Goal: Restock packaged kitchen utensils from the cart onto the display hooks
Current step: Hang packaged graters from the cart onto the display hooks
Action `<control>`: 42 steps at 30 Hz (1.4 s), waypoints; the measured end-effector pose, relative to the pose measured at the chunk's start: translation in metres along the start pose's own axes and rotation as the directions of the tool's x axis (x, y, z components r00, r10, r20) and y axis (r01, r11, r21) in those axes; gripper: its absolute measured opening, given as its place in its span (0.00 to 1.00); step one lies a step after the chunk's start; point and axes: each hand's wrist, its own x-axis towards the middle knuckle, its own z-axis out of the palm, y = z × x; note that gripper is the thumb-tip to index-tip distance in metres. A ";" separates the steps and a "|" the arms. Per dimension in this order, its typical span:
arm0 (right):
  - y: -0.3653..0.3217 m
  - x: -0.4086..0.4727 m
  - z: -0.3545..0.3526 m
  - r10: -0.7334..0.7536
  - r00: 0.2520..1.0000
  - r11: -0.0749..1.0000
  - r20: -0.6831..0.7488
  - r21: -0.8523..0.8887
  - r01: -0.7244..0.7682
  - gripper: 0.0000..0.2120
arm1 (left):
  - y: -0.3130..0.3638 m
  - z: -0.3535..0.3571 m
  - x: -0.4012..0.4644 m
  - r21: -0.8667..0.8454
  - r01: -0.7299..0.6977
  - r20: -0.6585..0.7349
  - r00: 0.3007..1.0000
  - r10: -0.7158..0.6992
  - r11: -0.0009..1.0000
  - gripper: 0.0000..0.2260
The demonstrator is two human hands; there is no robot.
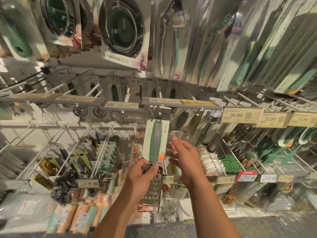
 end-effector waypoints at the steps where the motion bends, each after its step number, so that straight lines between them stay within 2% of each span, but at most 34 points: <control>1: -0.001 -0.002 0.002 -0.028 0.999 1.000 0.032 -0.010 0.028 0.13 | 0.003 0.002 -0.001 0.002 0.009 0.008 1.000 -0.009 1.000 0.02; 4: 0.000 -0.004 0.007 -0.098 0.994 0.995 0.052 -0.021 0.099 0.12 | 0.005 0.005 0.001 0.036 0.005 0.044 0.999 -0.006 0.999 0.04; 7: 0.003 -0.005 0.009 -0.128 0.990 0.991 0.051 -0.027 0.130 0.11 | 0.003 0.005 0.000 0.072 0.004 0.082 0.997 -0.010 0.997 0.15; 9: 0.007 -0.006 0.007 -0.134 0.990 0.991 0.051 -0.014 0.135 0.10 | 0.002 0.006 -0.001 0.115 0.007 0.126 0.992 -0.022 0.993 0.17; 12: 0.014 -0.007 0.001 -0.163 0.986 0.986 0.035 -0.042 0.164 0.08 | -0.002 0.006 0.002 0.182 0.024 0.192 0.980 -0.060 0.983 0.11; 15: 0.021 -0.010 -0.005 -0.173 0.985 0.985 0.022 0.009 0.173 0.07 | -0.005 0.005 0.006 0.230 0.052 0.221 0.970 -0.104 0.972 0.05; 21: 0.027 -0.013 -0.016 -0.299 0.954 0.949 -0.039 0.089 0.301 0.12 | 0.001 0.006 0.010 0.149 0.078 0.178 0.978 -0.104 0.986 0.13; 25: 0.024 -0.013 -0.023 -0.348 0.926 0.918 -0.143 0.147 0.368 0.13 | 0.002 0.007 0.014 0.127 0.054 0.133 0.988 -0.071 0.990 0.07; 30: 0.025 -0.006 -0.028 -0.307 0.910 0.935 -0.279 0.089 0.343 0.12 | 0.002 0.007 0.016 0.087 0.036 0.086 0.995 -0.044 0.996 0.06; 32: 0.026 -0.003 -0.027 -0.306 0.904 0.942 -0.297 0.039 0.332 0.15 | 0.002 0.007 0.017 0.076 0.031 0.068 0.997 -0.036 0.997 0.05; 36: 0.025 -0.002 -0.019 -0.310 0.892 0.947 -0.328 -0.023 0.320 0.32 | 0.003 0.006 0.017 0.071 0.032 0.041 0.999 -0.035 0.997 0.06; 37: 0.024 -0.003 -0.019 -0.333 0.885 0.941 -0.326 -0.050 0.335 0.30 | 0.003 0.006 0.016 0.070 0.035 0.034 0.999 -0.038 0.997 0.06; 40: 0.021 0.001 -0.018 -0.369 0.872 0.929 -0.322 -0.124 0.348 0.14 | 0.003 0.004 0.015 0.067 0.047 0.014 0.999 -0.048 0.997 0.06; 42: 0.018 0.011 -0.018 -0.347 0.880 0.938 -0.324 -0.132 0.321 0.10 | 0.004 0.003 0.014 0.062 0.042 0.007 0.999 -0.043 0.997 0.05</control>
